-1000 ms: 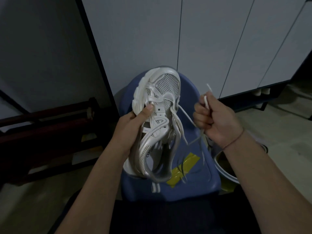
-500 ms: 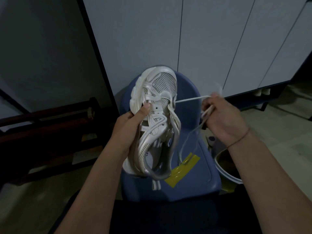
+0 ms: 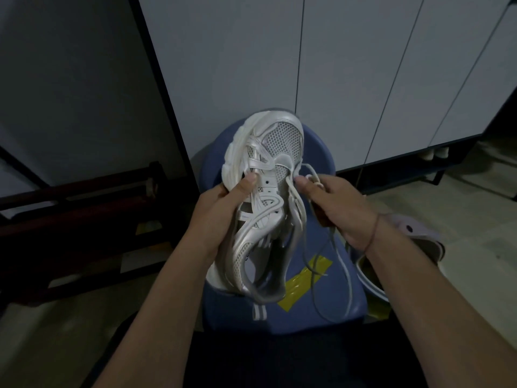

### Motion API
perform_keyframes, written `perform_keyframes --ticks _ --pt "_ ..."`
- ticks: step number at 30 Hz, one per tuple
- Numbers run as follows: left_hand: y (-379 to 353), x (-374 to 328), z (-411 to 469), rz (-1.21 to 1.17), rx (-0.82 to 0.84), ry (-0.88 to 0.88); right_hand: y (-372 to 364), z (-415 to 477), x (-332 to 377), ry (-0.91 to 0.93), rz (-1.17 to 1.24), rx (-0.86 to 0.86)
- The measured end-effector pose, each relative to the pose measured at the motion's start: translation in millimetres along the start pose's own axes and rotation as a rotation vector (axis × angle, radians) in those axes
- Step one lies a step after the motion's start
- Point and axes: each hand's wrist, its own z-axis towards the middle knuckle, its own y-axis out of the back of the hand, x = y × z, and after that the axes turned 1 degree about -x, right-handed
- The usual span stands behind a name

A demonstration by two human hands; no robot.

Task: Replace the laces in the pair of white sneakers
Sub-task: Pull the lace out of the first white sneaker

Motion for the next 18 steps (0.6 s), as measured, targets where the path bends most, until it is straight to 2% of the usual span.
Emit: perform_keyframes --ticks 2,5,12,14,15,18 --pt "1.1 0.2 0.6 -0.003 -0.006 0.001 -0.7 0.8 -0.3 0.021 0.029 -0.047" --pt "3.9 -0.2 2.5 0.001 -0.025 -0.003 8.7 8.6 -3.8 -0.026 0.5 -0.174" --pt "7.5 -0.2 5.4 0.006 -0.04 -0.014 33.4 11.0 2.0 -0.068 1.21 -0.101" --pt "5.8 -0.3 4.9 -0.013 -0.031 -0.01 29.8 11.0 2.6 -0.128 1.19 -0.095" --pt "4.7 -0.2 4.3 -0.011 -0.024 -0.007 27.4 11.6 1.5 -0.153 1.104 -0.08" --pt "1.2 1.3 2.8 -0.001 -0.014 0.003 17.8 9.8 -0.5 -0.147 0.677 -0.044"
